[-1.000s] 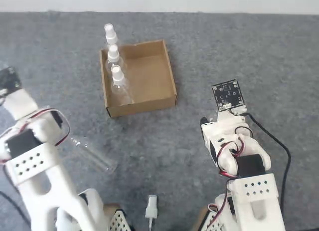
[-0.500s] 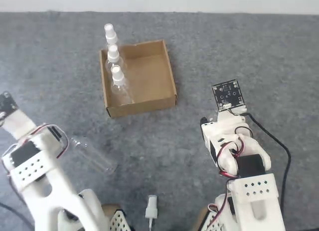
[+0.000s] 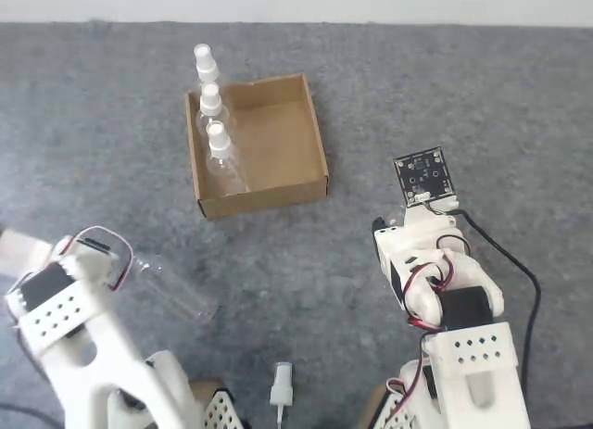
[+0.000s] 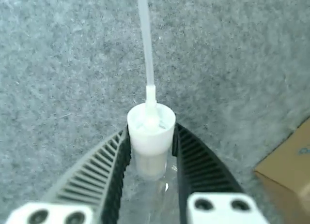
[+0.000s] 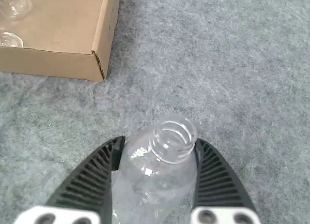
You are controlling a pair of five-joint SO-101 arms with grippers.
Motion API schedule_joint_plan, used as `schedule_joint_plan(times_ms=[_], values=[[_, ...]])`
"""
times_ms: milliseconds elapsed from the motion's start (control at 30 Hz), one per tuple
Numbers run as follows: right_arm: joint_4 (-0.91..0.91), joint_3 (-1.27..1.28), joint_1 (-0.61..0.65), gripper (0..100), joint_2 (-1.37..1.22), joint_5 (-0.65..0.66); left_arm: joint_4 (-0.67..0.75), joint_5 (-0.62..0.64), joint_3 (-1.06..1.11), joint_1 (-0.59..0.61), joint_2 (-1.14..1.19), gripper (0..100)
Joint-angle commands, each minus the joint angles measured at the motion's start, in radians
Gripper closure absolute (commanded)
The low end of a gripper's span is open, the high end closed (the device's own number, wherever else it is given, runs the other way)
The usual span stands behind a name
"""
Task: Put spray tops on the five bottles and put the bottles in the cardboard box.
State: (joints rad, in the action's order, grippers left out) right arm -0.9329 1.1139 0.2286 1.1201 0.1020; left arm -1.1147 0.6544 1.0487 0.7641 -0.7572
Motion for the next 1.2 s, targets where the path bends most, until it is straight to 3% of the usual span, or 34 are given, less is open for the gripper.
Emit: schedule_joint_plan(times_ms=[0, 133, 333, 500, 800, 1033, 1167], values=[[0.018, -0.008, -0.015, 92.2, 0.027, -0.008, 0.021, 0.089, -0.001, 0.003, -0.032, 79], [0.018, -0.008, -0.015, 92.2, 0.027, -0.008, 0.026, 0.153, 0.028, 0.0, -0.038, 68], [0.018, -0.006, -0.013, 92.2, 0.027, 0.017, 0.026, 0.189, 0.021, 0.002, -0.041, 67], [0.018, -0.006, -0.013, 92.2, 0.027, 0.018, 0.021, 0.14, -0.018, 0.003, -0.043, 67], [0.018, -0.006, -0.013, 92.2, 0.027, 0.018, 0.028, -0.267, -0.139, 0.114, -0.041, 72], [0.018, -0.006, -0.013, 92.2, 0.027, 0.018, 0.028, -0.761, -0.183, 0.129, -0.032, 90], [0.016, -0.006, -0.015, 92.3, 0.027, 0.018, 0.025, -0.984, -0.176, 0.132, -0.032, 90]])
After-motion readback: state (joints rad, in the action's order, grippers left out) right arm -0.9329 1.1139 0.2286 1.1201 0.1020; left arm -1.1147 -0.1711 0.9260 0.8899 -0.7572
